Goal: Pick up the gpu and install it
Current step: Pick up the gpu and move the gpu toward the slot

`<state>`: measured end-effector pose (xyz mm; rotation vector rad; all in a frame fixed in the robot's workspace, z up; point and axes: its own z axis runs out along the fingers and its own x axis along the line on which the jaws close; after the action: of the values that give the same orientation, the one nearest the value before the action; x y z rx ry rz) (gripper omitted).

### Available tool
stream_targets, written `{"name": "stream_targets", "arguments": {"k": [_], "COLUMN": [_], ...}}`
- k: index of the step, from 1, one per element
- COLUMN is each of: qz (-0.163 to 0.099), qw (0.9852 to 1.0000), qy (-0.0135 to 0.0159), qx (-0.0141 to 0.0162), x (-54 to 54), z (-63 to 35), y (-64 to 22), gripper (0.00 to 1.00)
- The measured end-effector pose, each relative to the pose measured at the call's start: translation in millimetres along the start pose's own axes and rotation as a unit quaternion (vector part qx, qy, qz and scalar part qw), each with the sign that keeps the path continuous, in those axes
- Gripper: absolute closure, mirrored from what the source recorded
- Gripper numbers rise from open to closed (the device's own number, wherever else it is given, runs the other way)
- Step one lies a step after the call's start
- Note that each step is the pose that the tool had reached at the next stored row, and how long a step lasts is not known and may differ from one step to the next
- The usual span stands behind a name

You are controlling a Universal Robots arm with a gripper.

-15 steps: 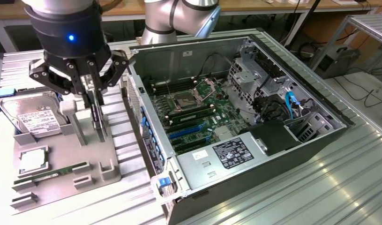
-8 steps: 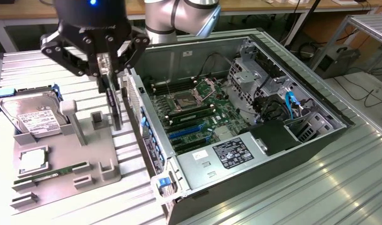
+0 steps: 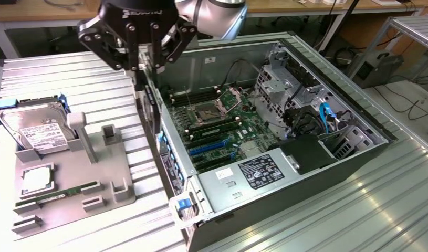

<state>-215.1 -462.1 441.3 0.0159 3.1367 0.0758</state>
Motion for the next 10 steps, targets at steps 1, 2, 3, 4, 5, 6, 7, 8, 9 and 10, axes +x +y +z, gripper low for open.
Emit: {"name": "stream_targets", "arguments": {"k": [1,2,3,4,5,6,7,8,9,10], "qz": [0.000,0.000,0.000,0.000,0.000,0.000,0.000,0.000,0.000,0.000], "qw": [1.0000,1.0000,1.0000,1.0000,1.0000,1.0000,1.0000,1.0000,1.0000,1.0000], "qy": [0.0003,0.0006,0.0012,0.0019,0.0028,0.0037,0.0048,0.0064,0.0068,0.0070], "qx": [0.0000,0.0001,0.0001,0.0001,0.0000,0.0000,0.0001,0.0007,0.0010,0.0013], "x": [-5.2,-9.4,-14.7,-19.5,-24.2,-28.5,-32.9,-41.1,-45.8,-49.9], "z": [0.0,0.0,0.0,0.2,0.7,1.1,1.8,4.0,5.5,7.0], "y": [0.1,0.1,0.2,0.2,0.2,0.2,0.2,0.2,0.3,0.4], "gripper": [0.74,0.74,0.74,0.74,0.74,0.74,0.74,0.74,0.74,0.74]}}
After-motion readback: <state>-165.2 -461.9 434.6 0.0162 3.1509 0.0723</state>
